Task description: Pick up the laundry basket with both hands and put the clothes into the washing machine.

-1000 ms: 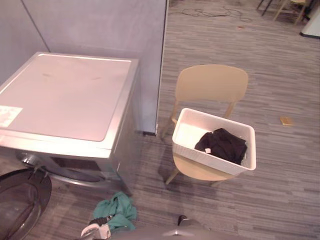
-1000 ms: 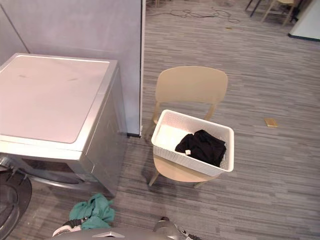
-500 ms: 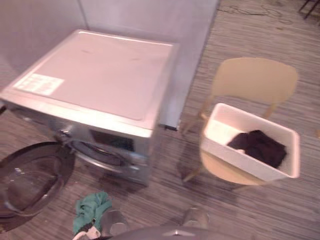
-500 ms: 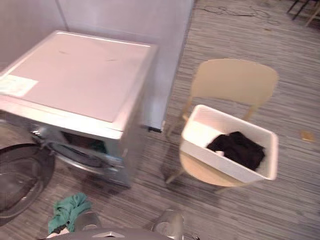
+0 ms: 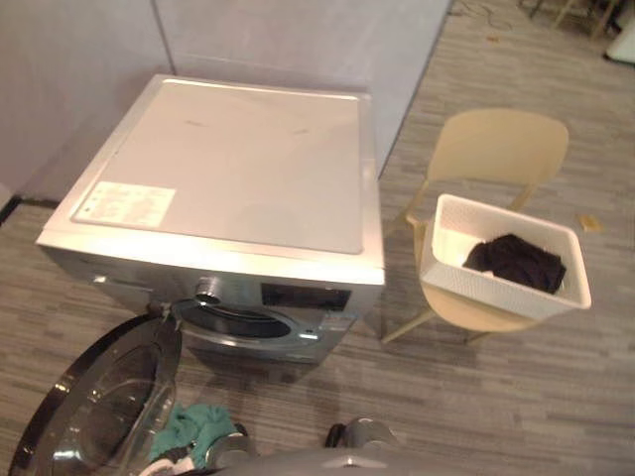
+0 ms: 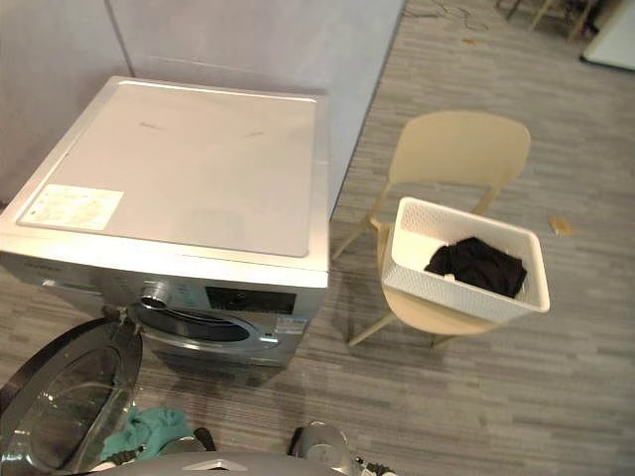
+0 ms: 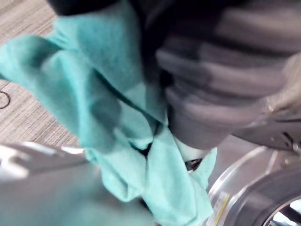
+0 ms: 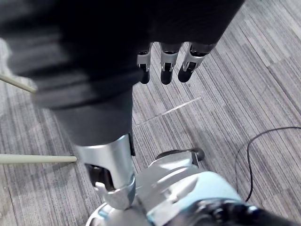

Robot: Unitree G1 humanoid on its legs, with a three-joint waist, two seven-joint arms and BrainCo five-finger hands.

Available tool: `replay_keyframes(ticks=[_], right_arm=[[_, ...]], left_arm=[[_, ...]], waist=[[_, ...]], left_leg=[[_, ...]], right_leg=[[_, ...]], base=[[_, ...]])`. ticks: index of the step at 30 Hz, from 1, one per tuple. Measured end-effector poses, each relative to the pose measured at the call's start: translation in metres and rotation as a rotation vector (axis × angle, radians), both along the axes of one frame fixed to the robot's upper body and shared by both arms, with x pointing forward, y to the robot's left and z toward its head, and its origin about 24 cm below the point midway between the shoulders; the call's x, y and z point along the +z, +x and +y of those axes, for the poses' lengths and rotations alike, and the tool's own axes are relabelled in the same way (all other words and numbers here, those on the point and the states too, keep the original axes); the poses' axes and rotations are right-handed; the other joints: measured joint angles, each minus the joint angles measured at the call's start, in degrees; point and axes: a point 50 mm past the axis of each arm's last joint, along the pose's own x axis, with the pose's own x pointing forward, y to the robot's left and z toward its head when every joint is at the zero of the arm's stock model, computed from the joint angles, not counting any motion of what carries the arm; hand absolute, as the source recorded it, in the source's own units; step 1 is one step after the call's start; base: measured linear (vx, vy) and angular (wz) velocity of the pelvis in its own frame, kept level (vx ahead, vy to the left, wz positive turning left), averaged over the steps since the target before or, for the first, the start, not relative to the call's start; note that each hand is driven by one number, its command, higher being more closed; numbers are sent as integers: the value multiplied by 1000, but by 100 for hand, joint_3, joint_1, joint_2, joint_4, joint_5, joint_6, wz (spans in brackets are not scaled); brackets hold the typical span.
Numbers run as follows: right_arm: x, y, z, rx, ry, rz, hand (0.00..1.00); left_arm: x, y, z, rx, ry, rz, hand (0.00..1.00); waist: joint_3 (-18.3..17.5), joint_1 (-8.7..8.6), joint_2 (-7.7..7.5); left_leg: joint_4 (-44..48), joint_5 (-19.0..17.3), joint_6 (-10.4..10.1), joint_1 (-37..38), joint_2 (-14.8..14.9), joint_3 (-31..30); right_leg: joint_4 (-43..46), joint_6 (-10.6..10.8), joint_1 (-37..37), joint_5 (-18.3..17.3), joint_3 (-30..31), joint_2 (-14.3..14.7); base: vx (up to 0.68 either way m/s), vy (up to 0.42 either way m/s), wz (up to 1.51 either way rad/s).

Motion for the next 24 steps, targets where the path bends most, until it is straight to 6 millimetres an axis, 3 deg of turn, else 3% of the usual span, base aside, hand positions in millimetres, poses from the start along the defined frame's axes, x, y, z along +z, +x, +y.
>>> replay_keyframes(ticks=[2,4,9,13,16,17,18,20,21,22,23,24], right_arm=[[0,-3,-4,-6,-4,0,0],[0,-5,-5,-5,3,-1,0],[2,4,-8,36,-16,-13,0],[6,16,-5,68,-35,-63,0],[12,28,-9,129,-70,-105,0],[14,32,-11,149,-84,-122,0],[16,33,-13,165,-101,-135,0],[20,37,-13,195,-119,-161,0],[22,41,-14,220,-134,-173,0],[24,43,-17,229,-147,-183,0],[29,53,-19,234,-163,-214,0],[30,57,-17,232,-164,-225,0]], left_arm=[[-1,3,-6,-6,-19,-13,100],[-1,4,-12,21,-36,-26,100],[1,14,-22,65,-61,-83,100],[9,36,-21,46,-46,-180,100],[16,47,-24,-7,-30,-240,100],[20,52,-26,-35,-23,-274,100],[25,58,-29,-52,-20,-314,100],[32,67,-32,-68,-21,-361,100],[37,74,-37,-88,-26,-402,100],[41,79,-42,-107,-32,-431,100],[51,93,-48,-135,-40,-505,100],[56,102,-51,-148,-43,-536,100]], waist=[[1,-20,9],[-100,83,110],[-126,188,151],[109,231,27],[199,293,69],[207,283,50],[211,289,143],[216,251,139],[194,236,146],[147,226,224],[232,236,65],[312,196,99]], left_leg=[[-202,215,22,105,-42,-221],[-391,257,20,207,-33,-338],[-367,319,-20,163,-40,-334],[1298,152,-40,-677,-46,-380],[2086,148,-40,-1029,-25,-545],[2360,-3,50,-1185,16,-553],[2804,-388,267,-1289,301,-443],[2830,-643,249,-1195,621,-382],[2414,-588,243,-1043,720,-280],[2092,-493,203,-946,747,-294],[1766,-786,-363,-983,497,-190],[1700,-763,-382,-1031,432,-115]], right_leg=[[-184,-106,134,82,7,47],[-222,-118,109,88,64,89],[-263,-97,70,85,144,89],[93,-69,-160,68,358,-234],[371,-59,-378,62,697,-381],[440,-109,-528,129,754,-460],[465,-106,-626,238,772,-446],[585,-21,-798,272,923,-511],[843,118,-1053,214,1045,-598],[1046,217,-1244,155,1092,-626],[1514,373,-1734,64,1444,-864],[1563,413,-1820,85,1540,-908]], base=[[-93,-111,2],[-97,-61,-10],[-116,15,2],[-118,39,3],[-158,88,-40],[-152,144,-53],[-156,158,-45],[-142,208,-32],[-125,213,-21],[-172,290,-18],[-129,178,-7],[-163,214,13]])
